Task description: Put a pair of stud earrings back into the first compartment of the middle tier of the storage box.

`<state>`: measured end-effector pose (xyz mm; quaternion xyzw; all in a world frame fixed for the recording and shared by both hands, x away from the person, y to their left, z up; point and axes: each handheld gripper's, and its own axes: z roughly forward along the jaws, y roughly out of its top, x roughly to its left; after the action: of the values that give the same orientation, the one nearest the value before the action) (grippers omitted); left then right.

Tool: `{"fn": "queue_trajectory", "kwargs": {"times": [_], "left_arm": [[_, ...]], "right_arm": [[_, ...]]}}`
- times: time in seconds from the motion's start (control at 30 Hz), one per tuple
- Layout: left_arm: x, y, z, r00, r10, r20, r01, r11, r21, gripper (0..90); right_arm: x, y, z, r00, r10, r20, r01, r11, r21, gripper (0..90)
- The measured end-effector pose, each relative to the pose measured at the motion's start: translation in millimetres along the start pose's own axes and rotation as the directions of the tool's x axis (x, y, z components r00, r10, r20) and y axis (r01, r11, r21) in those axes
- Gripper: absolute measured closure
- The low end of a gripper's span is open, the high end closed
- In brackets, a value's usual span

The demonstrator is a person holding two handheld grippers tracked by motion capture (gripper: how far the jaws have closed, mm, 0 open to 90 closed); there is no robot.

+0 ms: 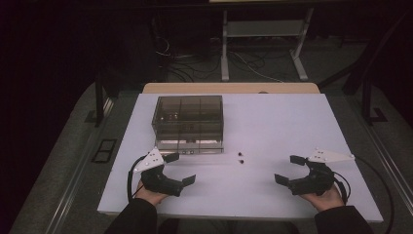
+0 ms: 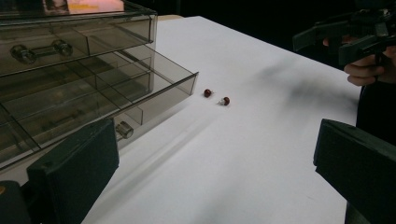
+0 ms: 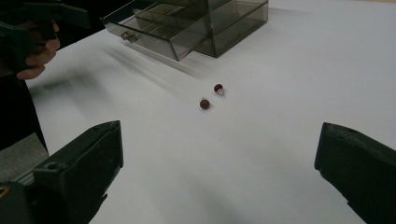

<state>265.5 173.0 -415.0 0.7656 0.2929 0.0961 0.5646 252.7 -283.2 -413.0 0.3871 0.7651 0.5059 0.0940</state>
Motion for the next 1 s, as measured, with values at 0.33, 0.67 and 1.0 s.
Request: {"fn": "queue_trajectory", "kwargs": {"times": [0.33, 0.67, 1.0], "left_arm": [[-1.1, -0.7, 0.4, 1.0, -0.006, 0.001, 0.006, 1.0, 0.003, 0.0], [-0.4, -1.1, -2.5, 0.9997, -0.023, -0.011, 0.023, 0.9997, -0.013, 0.0], [-1.7, -1.9, -3.8, 0.9993, -0.037, -0.01, 0.036, 0.9991, -0.022, 0.0]], "right_arm": [[-0.1, 0.4, -1.4, 1.0, 0.004, 0.005, -0.005, 1.0, 0.006, 0.5], [0.9, 4.9, -1.2, 1.0, 0.01, 0.002, -0.01, 1.0, 0.026, 0.5], [1.0, 18.2, -1.4, 0.9998, -0.015, -0.009, 0.016, 0.996, 0.088, 0.4]]}}
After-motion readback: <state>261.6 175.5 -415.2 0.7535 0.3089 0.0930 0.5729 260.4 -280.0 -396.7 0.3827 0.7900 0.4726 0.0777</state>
